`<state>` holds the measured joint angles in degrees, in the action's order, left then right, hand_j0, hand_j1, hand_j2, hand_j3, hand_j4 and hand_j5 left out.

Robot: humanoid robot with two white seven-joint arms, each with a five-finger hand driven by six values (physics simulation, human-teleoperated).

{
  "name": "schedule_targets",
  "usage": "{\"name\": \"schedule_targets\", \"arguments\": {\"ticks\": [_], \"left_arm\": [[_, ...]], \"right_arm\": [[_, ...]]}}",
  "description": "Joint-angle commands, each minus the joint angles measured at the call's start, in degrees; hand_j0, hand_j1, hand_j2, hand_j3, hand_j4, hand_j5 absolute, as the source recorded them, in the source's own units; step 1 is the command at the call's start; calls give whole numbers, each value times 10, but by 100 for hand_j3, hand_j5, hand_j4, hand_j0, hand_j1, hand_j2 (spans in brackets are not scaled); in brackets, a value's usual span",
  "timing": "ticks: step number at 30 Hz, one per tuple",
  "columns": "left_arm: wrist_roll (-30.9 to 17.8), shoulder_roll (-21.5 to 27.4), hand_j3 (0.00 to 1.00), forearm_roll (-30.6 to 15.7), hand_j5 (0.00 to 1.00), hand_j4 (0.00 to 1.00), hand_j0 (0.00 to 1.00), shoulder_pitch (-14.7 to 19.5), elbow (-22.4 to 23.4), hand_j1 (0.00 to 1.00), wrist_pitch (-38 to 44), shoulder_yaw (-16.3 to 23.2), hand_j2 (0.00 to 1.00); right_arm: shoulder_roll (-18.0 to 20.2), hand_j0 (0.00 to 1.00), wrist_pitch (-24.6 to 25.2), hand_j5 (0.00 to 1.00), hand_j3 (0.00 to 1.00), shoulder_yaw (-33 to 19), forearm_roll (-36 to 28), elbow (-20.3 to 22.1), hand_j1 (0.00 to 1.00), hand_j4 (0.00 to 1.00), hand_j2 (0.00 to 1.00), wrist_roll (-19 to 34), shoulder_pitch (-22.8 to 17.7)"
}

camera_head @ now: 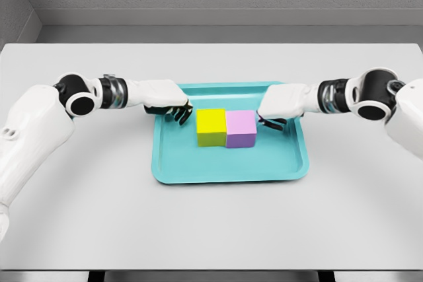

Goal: Push two cubes

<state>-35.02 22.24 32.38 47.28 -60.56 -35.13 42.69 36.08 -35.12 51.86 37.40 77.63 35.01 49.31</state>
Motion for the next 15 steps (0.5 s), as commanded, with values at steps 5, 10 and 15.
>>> {"name": "schedule_targets", "arguments": {"ticks": [5,10,15], "left_arm": [[0,89,33,-22,33,33,33,16,10,33,1,-122,33],[0,143,100,-173,100,100,100,1,125,100,1,-144,100],[0,139,100,-181,100,100,100,-3,121,100,1,-144,100]], "right_arm": [[103,100,1,100,100,-192,-136,-26,100,100,100,0,-19],[111,100,1,100,100,-185,-168,-26,100,100,100,0,-52],[112,100,1,100,100,-185,-170,-35,100,100,100,0,-50]]}}
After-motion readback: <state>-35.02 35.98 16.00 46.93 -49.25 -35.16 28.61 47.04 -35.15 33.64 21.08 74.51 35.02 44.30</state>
